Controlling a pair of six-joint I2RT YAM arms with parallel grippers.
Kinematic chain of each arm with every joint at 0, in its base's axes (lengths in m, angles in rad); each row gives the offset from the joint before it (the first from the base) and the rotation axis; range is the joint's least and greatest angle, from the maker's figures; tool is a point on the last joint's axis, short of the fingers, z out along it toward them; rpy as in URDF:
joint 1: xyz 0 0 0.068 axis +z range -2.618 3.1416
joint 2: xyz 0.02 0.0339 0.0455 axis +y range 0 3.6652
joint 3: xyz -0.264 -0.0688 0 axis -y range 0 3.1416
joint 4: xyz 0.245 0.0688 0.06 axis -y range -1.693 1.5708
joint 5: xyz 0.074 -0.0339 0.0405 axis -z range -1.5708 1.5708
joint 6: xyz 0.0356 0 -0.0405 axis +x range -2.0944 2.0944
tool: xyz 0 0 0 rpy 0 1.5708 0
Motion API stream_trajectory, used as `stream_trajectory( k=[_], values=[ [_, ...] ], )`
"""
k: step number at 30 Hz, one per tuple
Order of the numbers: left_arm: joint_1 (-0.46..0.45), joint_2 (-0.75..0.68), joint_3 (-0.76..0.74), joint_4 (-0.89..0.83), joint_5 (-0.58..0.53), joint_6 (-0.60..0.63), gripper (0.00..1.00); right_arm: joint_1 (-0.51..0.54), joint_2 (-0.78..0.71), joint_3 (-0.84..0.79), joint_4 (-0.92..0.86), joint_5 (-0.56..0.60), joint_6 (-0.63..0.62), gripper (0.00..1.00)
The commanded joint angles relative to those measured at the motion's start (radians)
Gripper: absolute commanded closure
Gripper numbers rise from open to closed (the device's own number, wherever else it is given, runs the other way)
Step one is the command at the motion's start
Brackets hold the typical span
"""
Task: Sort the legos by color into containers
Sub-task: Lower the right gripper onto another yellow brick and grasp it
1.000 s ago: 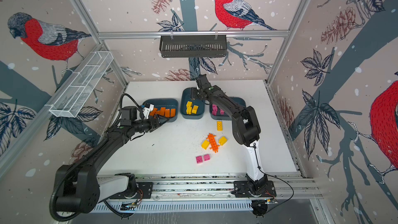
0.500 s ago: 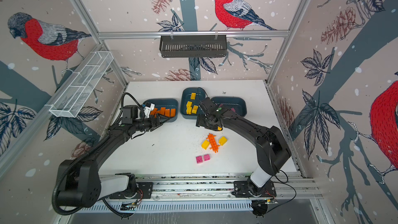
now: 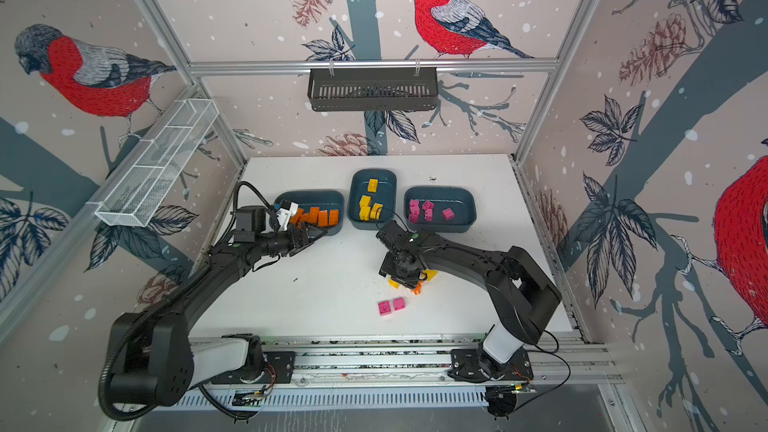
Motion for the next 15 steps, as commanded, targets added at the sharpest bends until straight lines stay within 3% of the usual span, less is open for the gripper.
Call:
stream_trajectory(
  k=[1, 12, 15],
  values=[
    [0.001, -0.018, -0.006, 0.000, 0.006, 0.024, 0.06, 0.008, 0.032, 0.005, 0.033, 0.006, 0.007, 0.42],
    [0.001, -0.045, -0.014, -0.033, -0.007, 0.044, 0.07, 0.010, 0.144, 0.061, -0.016, 0.147, -0.061, 0.52],
    [0.002, -0.042, -0.015, -0.035, -0.006, 0.046, 0.06, 0.006, 0.155, 0.078, -0.023, 0.168, -0.074, 0.58]
  ],
)
